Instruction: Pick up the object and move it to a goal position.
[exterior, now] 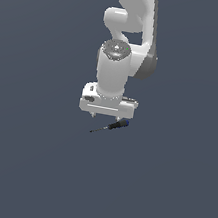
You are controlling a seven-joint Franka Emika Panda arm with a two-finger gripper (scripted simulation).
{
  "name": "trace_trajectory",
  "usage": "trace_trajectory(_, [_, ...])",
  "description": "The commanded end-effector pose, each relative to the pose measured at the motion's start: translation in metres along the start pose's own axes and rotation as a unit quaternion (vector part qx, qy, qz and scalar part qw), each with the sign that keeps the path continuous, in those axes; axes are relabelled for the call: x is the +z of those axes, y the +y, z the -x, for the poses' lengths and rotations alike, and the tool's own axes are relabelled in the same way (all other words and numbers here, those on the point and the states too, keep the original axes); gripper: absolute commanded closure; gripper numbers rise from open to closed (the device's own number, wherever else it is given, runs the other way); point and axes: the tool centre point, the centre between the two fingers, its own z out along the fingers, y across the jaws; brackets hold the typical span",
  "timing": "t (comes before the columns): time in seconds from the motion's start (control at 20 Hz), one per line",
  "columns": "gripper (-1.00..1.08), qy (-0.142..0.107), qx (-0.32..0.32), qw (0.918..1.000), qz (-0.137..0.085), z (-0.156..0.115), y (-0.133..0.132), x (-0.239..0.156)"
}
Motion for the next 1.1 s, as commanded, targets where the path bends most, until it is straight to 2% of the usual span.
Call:
trace_trajectory(0.0, [-0.92,0.0,0.0,1.0,0.0,0.0,0.0,0.0])
trace_trajectory(0.5, [-0.92,-0.013,-0.012,0.9998,0.009,0.008,0.021,0.005])
trace_trajectory(1.05, [-0.92,-0.012,0.017,0.9998,0.007,0.009,0.016,0.011])
